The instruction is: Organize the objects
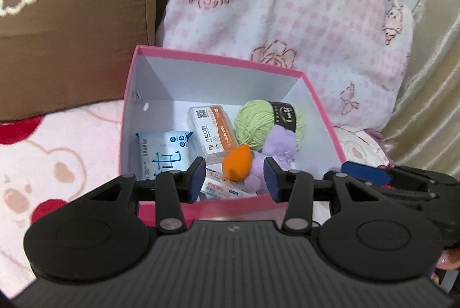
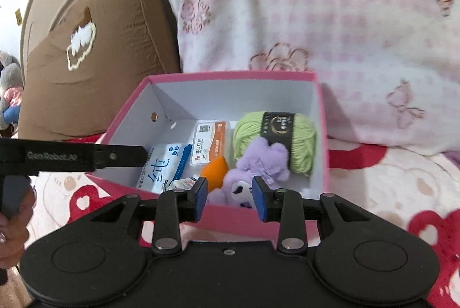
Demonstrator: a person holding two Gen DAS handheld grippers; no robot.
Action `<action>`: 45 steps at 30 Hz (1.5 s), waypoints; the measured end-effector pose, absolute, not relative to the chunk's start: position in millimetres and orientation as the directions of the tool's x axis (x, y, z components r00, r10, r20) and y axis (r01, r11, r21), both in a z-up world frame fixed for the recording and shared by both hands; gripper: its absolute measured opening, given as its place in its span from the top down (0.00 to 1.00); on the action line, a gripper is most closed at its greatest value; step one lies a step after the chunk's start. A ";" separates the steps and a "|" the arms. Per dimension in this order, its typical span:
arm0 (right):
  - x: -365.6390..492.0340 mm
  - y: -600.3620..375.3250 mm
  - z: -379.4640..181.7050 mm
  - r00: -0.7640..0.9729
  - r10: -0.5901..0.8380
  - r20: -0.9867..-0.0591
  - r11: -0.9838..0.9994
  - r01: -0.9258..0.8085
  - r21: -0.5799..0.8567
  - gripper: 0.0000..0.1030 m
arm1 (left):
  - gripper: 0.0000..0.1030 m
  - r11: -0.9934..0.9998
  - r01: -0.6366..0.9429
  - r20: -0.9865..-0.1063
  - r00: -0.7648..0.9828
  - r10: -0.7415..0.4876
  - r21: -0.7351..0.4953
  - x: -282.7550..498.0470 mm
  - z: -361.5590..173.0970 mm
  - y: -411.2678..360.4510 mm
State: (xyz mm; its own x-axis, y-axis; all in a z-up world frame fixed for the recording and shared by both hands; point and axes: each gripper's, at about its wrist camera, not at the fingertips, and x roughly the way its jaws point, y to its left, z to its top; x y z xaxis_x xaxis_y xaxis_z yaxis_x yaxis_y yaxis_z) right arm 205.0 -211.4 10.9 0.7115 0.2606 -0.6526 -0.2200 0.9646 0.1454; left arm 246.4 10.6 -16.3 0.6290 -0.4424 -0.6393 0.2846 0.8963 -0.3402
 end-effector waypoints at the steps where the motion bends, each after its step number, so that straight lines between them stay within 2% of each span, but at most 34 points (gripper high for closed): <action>1: 197.7 -213.4 16.5 0.726 0.261 -0.637 0.965 -0.215 0.150 0.58 | 0.57 0.901 0.276 -0.642 0.634 -0.432 -0.335 239.5 -11.9 13.2; 5: 175.6 -213.2 36.3 0.765 0.229 -0.602 0.973 -0.197 0.120 0.53 | 0.56 0.916 0.255 -0.658 0.638 -0.400 -0.310 218.1 0.2 18.3; 10: 157.6 -211.7 49.7 0.758 0.223 -0.613 0.974 -0.200 0.106 0.51 | 0.52 0.935 0.234 -0.644 0.679 -0.353 -0.266 193.1 17.0 25.2; 12: 146.1 -214.7 53.5 0.764 0.230 -0.602 0.973 -0.203 0.113 0.44 | 0.51 0.940 0.223 -0.643 0.687 -0.340 -0.259 185.7 19.6 27.5; 14: 138.4 -219.5 55.1 0.766 0.243 -0.595 0.970 -0.194 0.146 0.41 | 0.51 0.949 0.206 -0.649 0.693 -0.314 -0.239 177.6 21.0 27.9; 21: 120.6 -211.0 62.1 0.771 0.244 -0.589 0.970 -0.196 0.145 0.37 | 0.50 0.948 0.195 -0.674 0.668 -0.316 -0.251 157.3 16.9 29.8; 24: 107.7 -208.1 65.1 0.778 0.255 -0.574 0.967 -0.207 0.149 0.29 | 0.48 0.950 0.197 -0.683 0.661 -0.310 -0.241 146.4 14.1 32.3; 29: 94.5 -202.4 63.0 0.771 0.255 -0.584 0.966 -0.224 0.126 0.27 | 0.45 0.946 0.220 -0.694 0.642 -0.325 -0.238 129.4 14.8 34.4; 32: 84.9 -200.4 64.0 0.770 0.269 -0.579 0.961 -0.251 0.112 0.22 | 0.44 0.952 0.209 -0.705 0.640 -0.306 -0.223 119.8 15.6 33.0; 33: 80.4 -200.9 63.8 0.773 0.274 -0.573 0.960 -0.256 0.113 0.16 | 0.43 0.953 0.207 -0.707 0.640 -0.302 -0.221 116.4 15.5 32.2; 39: 64.0 -201.3 62.2 0.777 0.254 -0.576 0.966 -0.234 0.111 0.07 | 0.31 0.960 0.183 -0.703 0.653 -0.280 -0.213 101.0 14.7 30.3; 41: 60.7 -202.1 64.6 0.789 0.227 -0.571 0.973 -0.208 0.099 0.06 | 0.20 0.962 0.177 -0.701 0.659 -0.272 -0.207 96.5 15.4 29.6; 45: 54.3 -210.4 65.4 0.795 0.235 -0.560 0.972 -0.192 0.135 0.04 | 0.09 0.964 0.168 -0.705 0.658 -0.267 -0.208 91.4 15.1 29.4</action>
